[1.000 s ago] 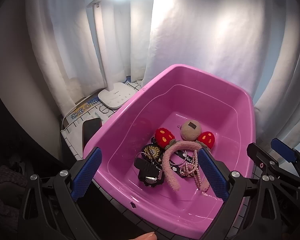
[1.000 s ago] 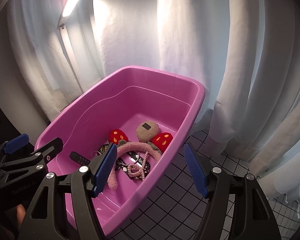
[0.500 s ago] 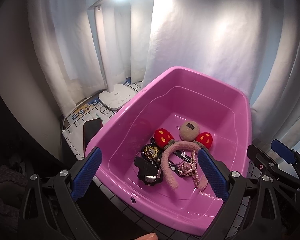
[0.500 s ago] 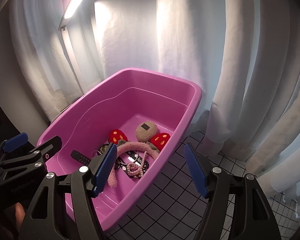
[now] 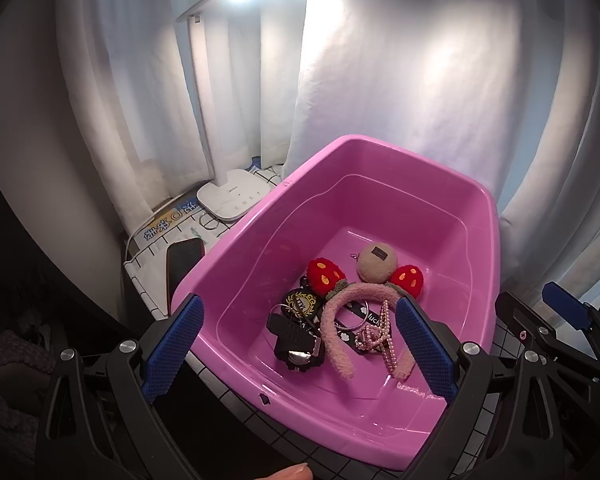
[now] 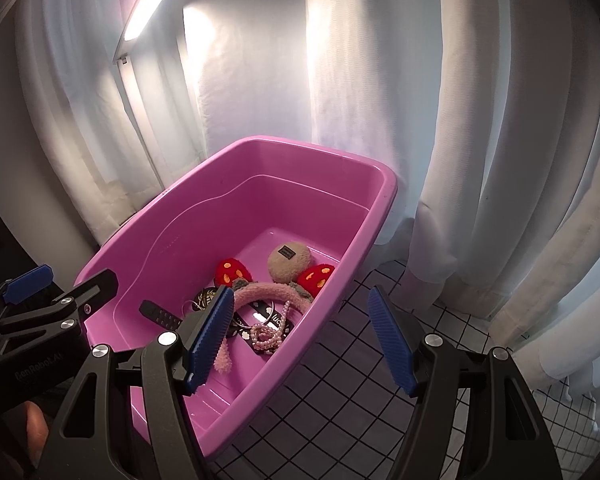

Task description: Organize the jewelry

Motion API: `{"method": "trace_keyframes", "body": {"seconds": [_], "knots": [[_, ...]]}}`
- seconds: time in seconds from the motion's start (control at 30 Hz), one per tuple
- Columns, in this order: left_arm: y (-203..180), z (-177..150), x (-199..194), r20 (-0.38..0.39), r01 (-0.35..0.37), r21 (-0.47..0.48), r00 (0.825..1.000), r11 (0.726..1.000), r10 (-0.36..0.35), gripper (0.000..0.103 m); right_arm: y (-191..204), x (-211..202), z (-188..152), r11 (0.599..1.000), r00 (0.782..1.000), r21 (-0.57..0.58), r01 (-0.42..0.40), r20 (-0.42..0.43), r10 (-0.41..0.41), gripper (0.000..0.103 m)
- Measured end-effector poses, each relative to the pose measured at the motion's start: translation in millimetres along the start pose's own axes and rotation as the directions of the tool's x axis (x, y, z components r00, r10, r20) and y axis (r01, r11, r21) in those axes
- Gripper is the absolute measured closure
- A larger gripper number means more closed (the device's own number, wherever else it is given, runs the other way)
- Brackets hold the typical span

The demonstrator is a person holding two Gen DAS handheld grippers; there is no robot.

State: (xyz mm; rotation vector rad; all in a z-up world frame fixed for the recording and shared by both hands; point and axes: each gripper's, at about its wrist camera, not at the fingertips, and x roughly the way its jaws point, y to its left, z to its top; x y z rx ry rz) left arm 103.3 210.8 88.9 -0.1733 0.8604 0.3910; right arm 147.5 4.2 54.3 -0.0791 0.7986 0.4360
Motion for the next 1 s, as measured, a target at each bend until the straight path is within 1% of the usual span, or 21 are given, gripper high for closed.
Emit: {"method": "trace_keyframes", "body": {"seconds": [0.43, 0.6, 1.0], "knots": [[-0.1, -1.3, 1.6, -0.013, -0.005, -0.003, 1.0, 1.0, 0.005, 0.007, -0.1, 0.7, -1.8, 1.0, 1.0, 0.004, 0.001, -0.004, -0.001, 0.036], [-1.4, -3.3, -0.6, 0.013, -0.028, 0.009, 1.0, 1.0, 0.028, 0.007, 0.3, 0.9, -2.2, 1.0, 1.0, 0.006, 0.002, -0.003, -0.002, 0.036], [-1.7, -0.1, 2.4, -0.005, -0.001, 0.004, 1.0, 1.0, 0.001, 0.007, 0.3, 2.0, -1.8, 1.0, 1.0, 0.007, 0.002, -0.004, -0.002, 0.036]]}}
